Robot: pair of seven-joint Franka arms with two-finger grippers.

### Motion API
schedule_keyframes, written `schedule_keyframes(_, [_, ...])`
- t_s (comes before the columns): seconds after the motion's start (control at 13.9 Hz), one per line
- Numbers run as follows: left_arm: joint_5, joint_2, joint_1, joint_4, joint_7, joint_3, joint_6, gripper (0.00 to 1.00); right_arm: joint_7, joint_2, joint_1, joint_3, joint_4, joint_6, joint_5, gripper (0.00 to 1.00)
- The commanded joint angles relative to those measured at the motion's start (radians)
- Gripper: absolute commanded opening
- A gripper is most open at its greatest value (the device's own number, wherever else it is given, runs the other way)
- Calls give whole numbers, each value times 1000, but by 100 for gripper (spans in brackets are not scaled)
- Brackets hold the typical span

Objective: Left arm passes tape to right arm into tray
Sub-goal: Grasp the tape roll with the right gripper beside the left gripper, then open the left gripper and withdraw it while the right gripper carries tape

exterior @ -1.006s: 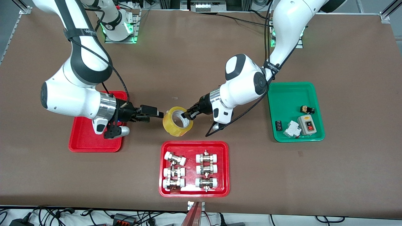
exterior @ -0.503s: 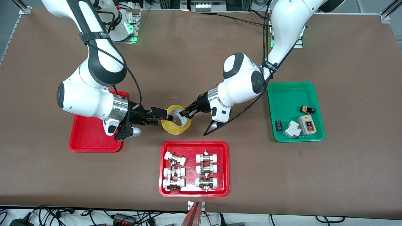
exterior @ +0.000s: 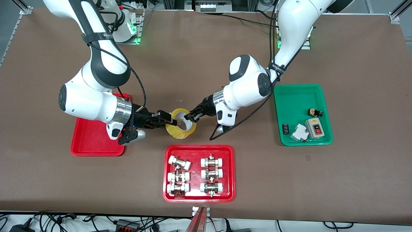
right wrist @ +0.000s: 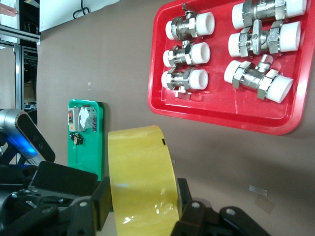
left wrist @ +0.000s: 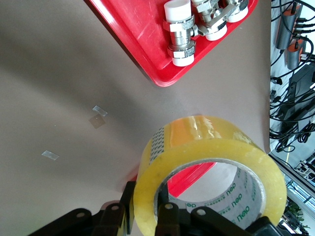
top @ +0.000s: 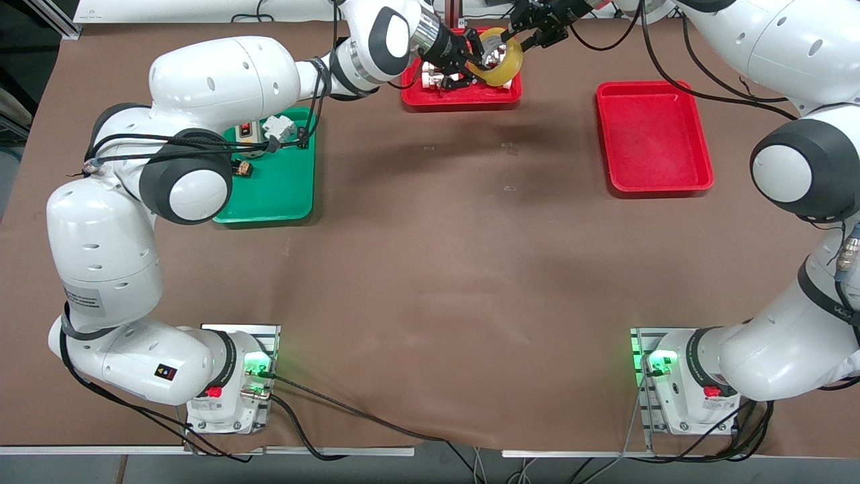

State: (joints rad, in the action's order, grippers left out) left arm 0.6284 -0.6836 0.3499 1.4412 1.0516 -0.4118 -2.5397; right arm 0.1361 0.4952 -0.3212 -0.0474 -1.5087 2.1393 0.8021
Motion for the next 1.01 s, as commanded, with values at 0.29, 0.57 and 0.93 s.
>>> schedule_keyframes(0.29, [8,18,-28,-34,-21,7,-1,100,10,13,-5,9,19,5,11,0])
schedule_keyframes(0.57, [-172,127,-173,-10,-28,11,126,100,13,16,31,18,47,-13,9,0])
schedule_keyframes(0.93, [-403,243,-400,-119,-228,10,809,100,127,16,200,18,38,-249,12,0])
